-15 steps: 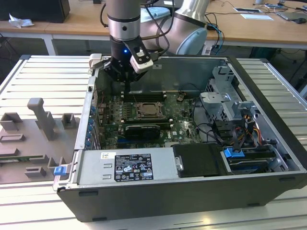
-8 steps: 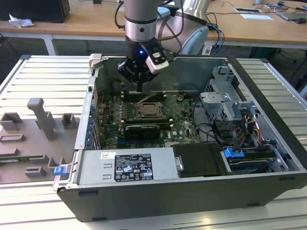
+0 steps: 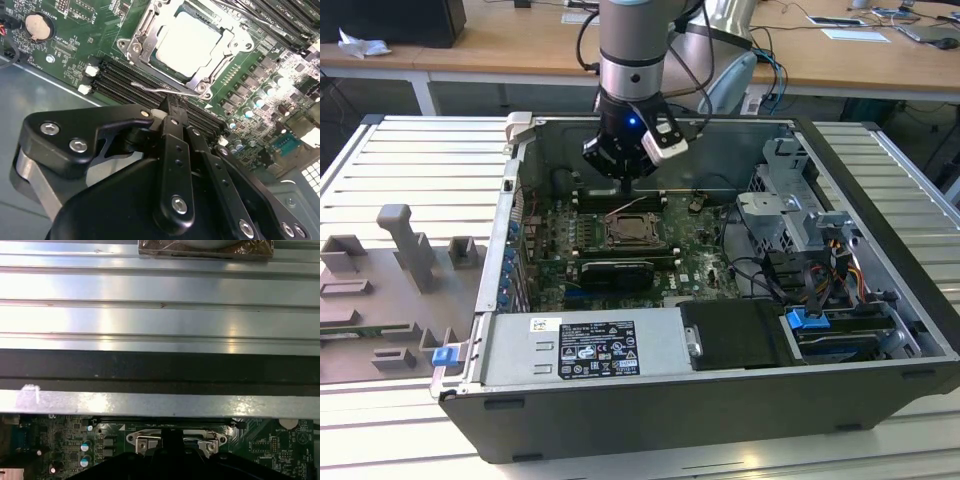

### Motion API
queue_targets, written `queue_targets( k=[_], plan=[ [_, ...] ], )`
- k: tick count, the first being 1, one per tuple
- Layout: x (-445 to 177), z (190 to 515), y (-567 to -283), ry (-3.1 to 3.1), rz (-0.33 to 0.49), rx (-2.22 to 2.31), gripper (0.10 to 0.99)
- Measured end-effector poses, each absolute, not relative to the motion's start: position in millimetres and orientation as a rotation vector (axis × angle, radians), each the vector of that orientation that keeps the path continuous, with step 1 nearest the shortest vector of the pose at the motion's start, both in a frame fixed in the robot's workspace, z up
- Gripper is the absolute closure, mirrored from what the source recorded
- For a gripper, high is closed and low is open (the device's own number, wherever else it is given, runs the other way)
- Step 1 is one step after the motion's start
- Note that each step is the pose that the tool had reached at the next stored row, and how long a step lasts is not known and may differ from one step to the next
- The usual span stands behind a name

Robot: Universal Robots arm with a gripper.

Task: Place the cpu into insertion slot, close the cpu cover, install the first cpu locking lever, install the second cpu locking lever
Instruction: 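Install the first cpu locking lever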

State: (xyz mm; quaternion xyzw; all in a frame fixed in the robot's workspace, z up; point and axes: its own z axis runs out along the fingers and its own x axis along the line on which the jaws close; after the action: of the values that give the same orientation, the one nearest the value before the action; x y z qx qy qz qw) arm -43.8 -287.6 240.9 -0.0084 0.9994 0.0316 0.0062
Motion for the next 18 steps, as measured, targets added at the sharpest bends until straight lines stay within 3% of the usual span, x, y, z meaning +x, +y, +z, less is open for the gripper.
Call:
queue_targets(
  k=[8, 18],
  plan=[
    [-43.5, 238.3, -287.7, 3.125, 0.152, -0.026, 0.98],
    [-31.3, 228.7, -287.7, 3.125, 0.153, -0.026, 0.98]
  ],
)
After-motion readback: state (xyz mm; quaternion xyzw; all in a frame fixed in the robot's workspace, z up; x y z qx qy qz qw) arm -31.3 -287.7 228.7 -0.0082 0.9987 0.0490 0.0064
